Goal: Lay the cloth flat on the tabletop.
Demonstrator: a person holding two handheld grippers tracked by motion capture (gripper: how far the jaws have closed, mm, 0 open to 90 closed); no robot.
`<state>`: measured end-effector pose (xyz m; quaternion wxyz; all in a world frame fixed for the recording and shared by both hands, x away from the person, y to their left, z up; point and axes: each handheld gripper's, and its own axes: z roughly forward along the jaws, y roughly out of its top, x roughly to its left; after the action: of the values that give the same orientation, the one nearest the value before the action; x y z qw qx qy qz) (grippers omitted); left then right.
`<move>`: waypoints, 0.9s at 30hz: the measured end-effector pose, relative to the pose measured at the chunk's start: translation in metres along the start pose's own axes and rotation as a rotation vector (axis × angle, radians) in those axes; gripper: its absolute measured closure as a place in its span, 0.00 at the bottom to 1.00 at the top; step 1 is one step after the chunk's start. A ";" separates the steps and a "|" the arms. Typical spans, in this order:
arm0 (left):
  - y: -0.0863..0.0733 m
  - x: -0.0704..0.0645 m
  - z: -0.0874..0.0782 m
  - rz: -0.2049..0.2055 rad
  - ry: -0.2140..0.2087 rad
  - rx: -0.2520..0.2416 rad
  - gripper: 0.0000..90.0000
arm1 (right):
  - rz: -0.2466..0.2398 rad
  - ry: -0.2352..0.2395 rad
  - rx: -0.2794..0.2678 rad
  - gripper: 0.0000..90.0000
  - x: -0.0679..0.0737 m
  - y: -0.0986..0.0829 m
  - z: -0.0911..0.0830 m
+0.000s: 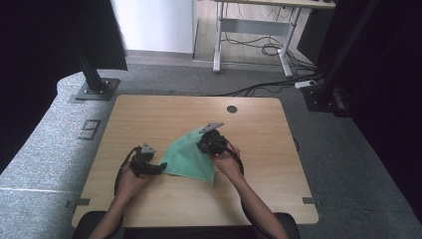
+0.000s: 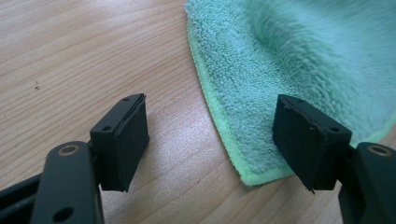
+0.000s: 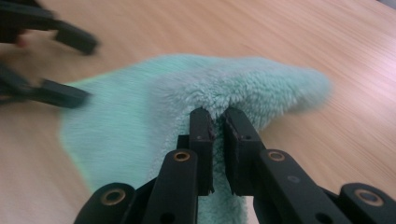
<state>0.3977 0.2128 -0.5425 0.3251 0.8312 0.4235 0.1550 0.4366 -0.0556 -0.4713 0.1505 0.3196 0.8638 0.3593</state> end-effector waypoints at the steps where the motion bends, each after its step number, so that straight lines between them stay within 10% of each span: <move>1: 0.000 0.000 0.000 0.000 -0.001 0.000 0.30 | -0.019 0.012 0.005 0.90 0.008 0.003 0.005; 12: 0.000 0.000 0.000 0.005 -0.001 0.003 0.30 | -0.077 0.120 0.093 0.85 0.053 -0.004 0.069; 27: 0.000 0.000 0.000 0.002 -0.002 0.000 0.30 | -0.051 0.071 0.025 0.71 0.015 0.006 0.015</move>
<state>0.3977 0.2131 -0.5425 0.3255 0.8318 0.4222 0.1544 0.4352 -0.0351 -0.4781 0.1248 0.2861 0.8809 0.3557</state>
